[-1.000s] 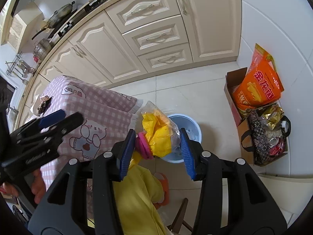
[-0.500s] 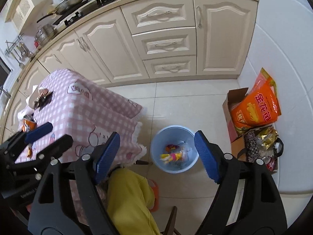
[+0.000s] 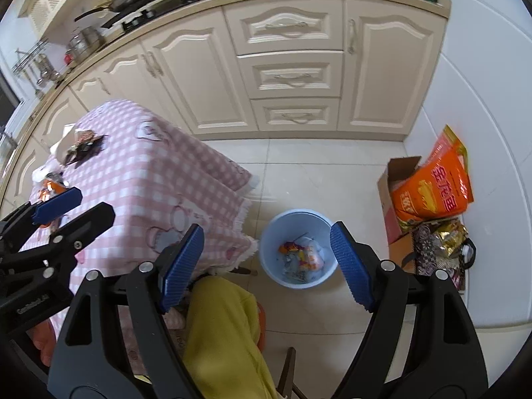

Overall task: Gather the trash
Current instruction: 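Move both tools back over the table toward the Fanta can, then grasp the orange peel with the right gripper while the left gripper grasps the crushed Fanta can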

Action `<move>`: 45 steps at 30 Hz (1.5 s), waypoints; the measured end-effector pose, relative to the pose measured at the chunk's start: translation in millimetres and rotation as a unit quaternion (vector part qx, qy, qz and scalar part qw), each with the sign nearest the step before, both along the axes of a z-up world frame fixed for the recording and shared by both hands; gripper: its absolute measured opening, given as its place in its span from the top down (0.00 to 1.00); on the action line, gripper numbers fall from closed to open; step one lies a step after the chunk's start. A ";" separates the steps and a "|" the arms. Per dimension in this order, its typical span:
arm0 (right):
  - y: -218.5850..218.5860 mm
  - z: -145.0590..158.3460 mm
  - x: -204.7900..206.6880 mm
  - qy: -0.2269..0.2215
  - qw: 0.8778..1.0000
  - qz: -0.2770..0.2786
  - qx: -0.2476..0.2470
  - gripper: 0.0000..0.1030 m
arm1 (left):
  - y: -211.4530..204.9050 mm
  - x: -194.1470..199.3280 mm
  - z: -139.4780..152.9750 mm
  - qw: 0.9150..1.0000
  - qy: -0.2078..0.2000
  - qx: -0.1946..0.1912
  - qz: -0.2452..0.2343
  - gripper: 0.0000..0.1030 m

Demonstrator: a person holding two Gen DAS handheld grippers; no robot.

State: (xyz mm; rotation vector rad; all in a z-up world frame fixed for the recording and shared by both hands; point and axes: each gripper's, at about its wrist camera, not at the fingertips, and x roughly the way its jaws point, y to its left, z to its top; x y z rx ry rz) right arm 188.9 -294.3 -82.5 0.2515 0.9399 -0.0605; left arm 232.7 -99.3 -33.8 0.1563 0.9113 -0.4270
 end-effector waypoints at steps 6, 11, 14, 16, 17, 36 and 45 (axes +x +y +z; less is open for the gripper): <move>46.4 11.1 8.2 -0.010 0.999 0.051 0.001 0.25 | 51.5 -5.9 6.8 0.999 -0.011 -0.008 0.040 0.33; 97.6 12.5 21.3 -0.003 0.994 0.110 0.005 0.25 | 109.2 -16.2 7.9 0.996 -0.015 -0.019 0.084 0.33; 138.9 10.8 31.2 0.004 0.988 0.155 0.011 0.25 | 147.7 -23.3 7.6 0.993 -0.016 -0.023 0.117 0.33; 163.4 8.3 35.2 0.011 0.984 0.180 0.015 0.25 | 167.5 -26.3 7.0 0.990 -0.017 -0.024 0.135 0.33; 176.1 7.0 37.4 0.014 0.981 0.192 0.015 0.25 | 183.4 -29.2 6.1 0.988 -0.018 -0.023 0.150 0.33; 352.1 -30.3 52.4 -0.019 0.932 0.350 -0.096 0.65 | 324.4 -59.4 -27.9 0.954 0.023 -0.021 0.298 0.32; 285.6 -9.6 64.2 -0.010 0.951 0.306 -0.039 0.65 | 284.7 -18.6 -16.1 0.965 0.023 -0.036 0.258 0.20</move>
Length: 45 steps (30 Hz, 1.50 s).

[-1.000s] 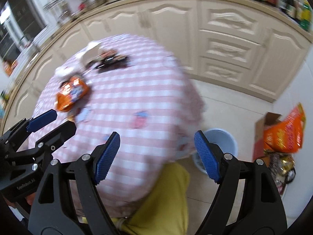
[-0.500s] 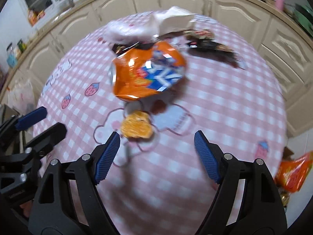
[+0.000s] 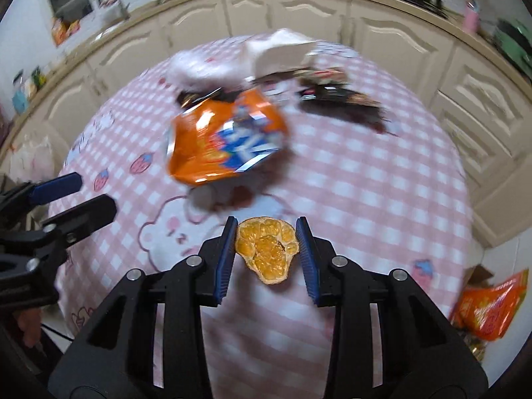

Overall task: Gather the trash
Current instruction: 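Grasp the orange peel with the right gripper while the left gripper grasps the crushed Fanta can, then carry the can and orange peel over the wastebasket with both grippers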

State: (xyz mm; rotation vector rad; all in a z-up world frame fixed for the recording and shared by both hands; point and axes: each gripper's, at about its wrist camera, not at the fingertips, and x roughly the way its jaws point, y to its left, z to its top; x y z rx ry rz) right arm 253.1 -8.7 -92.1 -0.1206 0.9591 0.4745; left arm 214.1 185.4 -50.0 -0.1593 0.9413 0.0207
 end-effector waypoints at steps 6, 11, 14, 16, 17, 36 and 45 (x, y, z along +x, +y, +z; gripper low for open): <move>-49.9 13.7 10.2 -0.010 0.999 -0.050 0.014 0.65 | -44.4 54.5 0.0 0.998 0.030 -0.020 -0.047 0.18; -73.1 17.0 18.1 -0.013 0.997 -0.068 0.026 0.65 | -56.6 95.6 -3.7 0.999 0.041 -0.014 -0.006 0.16; -78.2 14.5 22.0 -0.010 0.997 -0.071 0.033 0.65 | -54.3 114.6 -5.6 0.999 0.037 -0.021 0.018 0.14; -80.8 11.7 24.3 -0.005 0.997 -0.072 0.034 0.65 | -52.7 127.6 -12.4 0.998 0.051 -0.024 0.031 0.13; -81.1 9.8 25.6 -0.003 0.997 -0.072 0.034 0.65 | -51.5 135.6 -18.3 0.997 0.061 -0.042 0.033 0.12; -100.6 8.8 15.8 -0.003 0.995 -0.090 0.039 0.65 | -55.8 126.4 -28.0 0.997 0.058 -0.050 0.007 0.16; -127.2 17.9 -7.6 -0.016 0.992 -0.118 0.043 0.65 | -94.9 96.7 -8.2 0.997 0.037 -0.047 -0.046 0.16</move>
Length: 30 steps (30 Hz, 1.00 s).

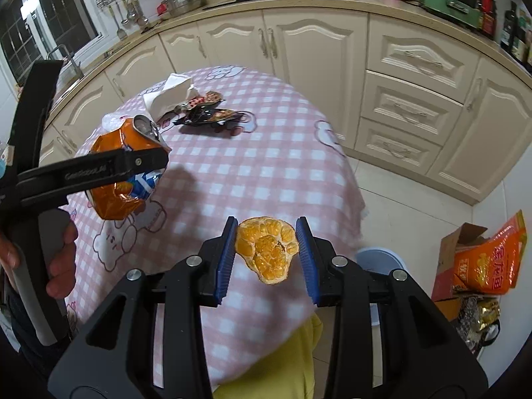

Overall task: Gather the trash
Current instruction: 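Carry the can and orange peel over the wastebasket with both grippers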

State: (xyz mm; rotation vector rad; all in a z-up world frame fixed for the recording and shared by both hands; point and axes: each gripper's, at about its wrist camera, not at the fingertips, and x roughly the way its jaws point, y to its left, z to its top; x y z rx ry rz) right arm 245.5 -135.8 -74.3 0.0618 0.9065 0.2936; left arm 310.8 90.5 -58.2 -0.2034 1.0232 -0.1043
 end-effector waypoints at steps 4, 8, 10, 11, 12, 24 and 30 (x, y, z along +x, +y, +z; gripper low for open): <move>-22.7 1.7 -10.9 -0.005 1.000 -0.022 0.003 0.65 | -28.6 -12.6 5.4 1.000 -0.007 0.001 -0.027 0.15; -52.8 2.0 -21.4 -0.008 0.999 -0.050 0.005 0.65 | -66.1 -23.1 10.2 0.998 -0.013 0.001 -0.063 0.15; -73.0 0.4 -28.6 -0.008 0.997 -0.070 0.007 0.65 | -85.2 -27.6 11.1 0.997 -0.014 0.002 -0.081 0.15; -78.7 -0.4 -31.1 -0.007 0.997 -0.076 0.007 0.65 | -97.6 -30.2 11.3 0.996 -0.014 0.001 -0.094 0.15; -88.5 -2.0 -33.9 -0.006 0.996 -0.086 0.008 0.65 | -108.7 -32.6 11.4 0.995 -0.015 0.003 -0.103 0.15; -191.6 -26.6 -66.3 0.019 0.981 -0.192 0.025 0.65 | -225.2 -52.5 -7.6 0.978 0.004 0.021 -0.210 0.15; -232.9 -42.7 -80.0 0.035 0.971 -0.235 0.035 0.65 | -272.6 -55.6 -26.3 0.968 0.022 0.029 -0.249 0.15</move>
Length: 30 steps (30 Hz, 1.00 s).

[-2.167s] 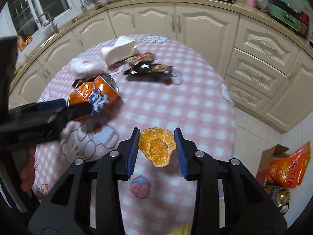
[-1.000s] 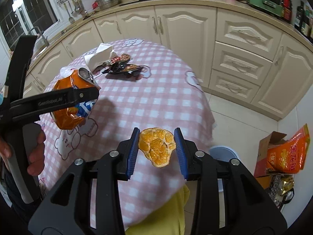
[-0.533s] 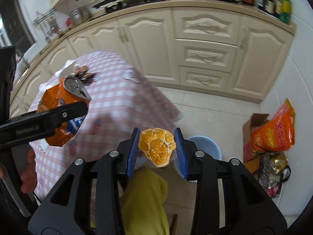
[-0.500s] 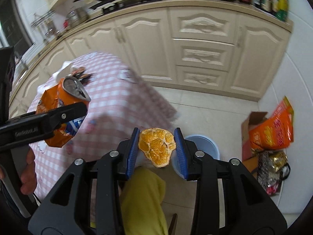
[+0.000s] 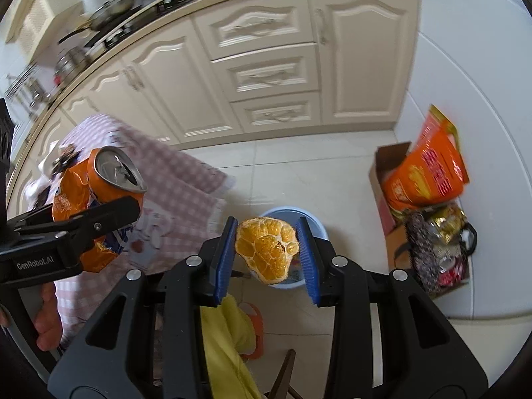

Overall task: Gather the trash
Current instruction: 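Carry the can and orange peel over the wastebasket with both grippers, then open both grippers to drop the can and peel into the wastebasket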

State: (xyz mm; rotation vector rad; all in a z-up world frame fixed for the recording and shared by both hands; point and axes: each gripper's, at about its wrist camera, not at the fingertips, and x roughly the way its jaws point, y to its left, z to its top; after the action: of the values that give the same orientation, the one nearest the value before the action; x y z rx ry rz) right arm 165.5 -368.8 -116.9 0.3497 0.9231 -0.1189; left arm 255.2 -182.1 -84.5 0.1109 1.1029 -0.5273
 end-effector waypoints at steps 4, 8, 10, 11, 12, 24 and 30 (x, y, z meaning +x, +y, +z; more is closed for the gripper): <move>-22.2 -13.6 -5.2 0.012 1.000 -0.023 0.011 0.65 | -23.3 2.1 -13.2 1.000 0.011 0.010 -0.019 0.15; -34.8 -25.5 -5.4 0.025 0.999 -0.036 0.019 0.65 | -39.1 12.0 -27.8 0.999 0.033 0.025 -0.015 0.14; -40.0 -30.9 -5.0 0.029 0.998 -0.042 0.025 0.65 | -43.1 18.3 -36.7 0.998 0.055 0.029 -0.017 0.14; -41.7 -34.0 -4.0 0.033 0.998 -0.045 0.027 0.65 | -43.0 21.4 -42.4 0.997 0.062 0.034 -0.016 0.14; -42.4 -37.3 -2.6 0.037 0.998 -0.046 0.028 0.65 | -42.3 22.9 -45.1 0.997 0.061 0.040 -0.013 0.14; -16.9 -43.1 25.5 0.049 0.998 -0.009 0.032 0.65 | -19.8 34.9 -39.3 0.997 0.056 0.043 -0.006 0.14; 4.4 -28.9 45.2 0.039 0.999 0.015 0.031 0.63 | 2.2 33.3 -23.2 0.998 0.043 0.034 0.008 0.14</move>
State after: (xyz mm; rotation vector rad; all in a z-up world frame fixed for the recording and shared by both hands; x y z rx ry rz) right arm 210.7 -364.4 -145.8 0.3905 1.0106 -0.0771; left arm 288.5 -179.9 -107.7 0.1403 1.2045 -0.4840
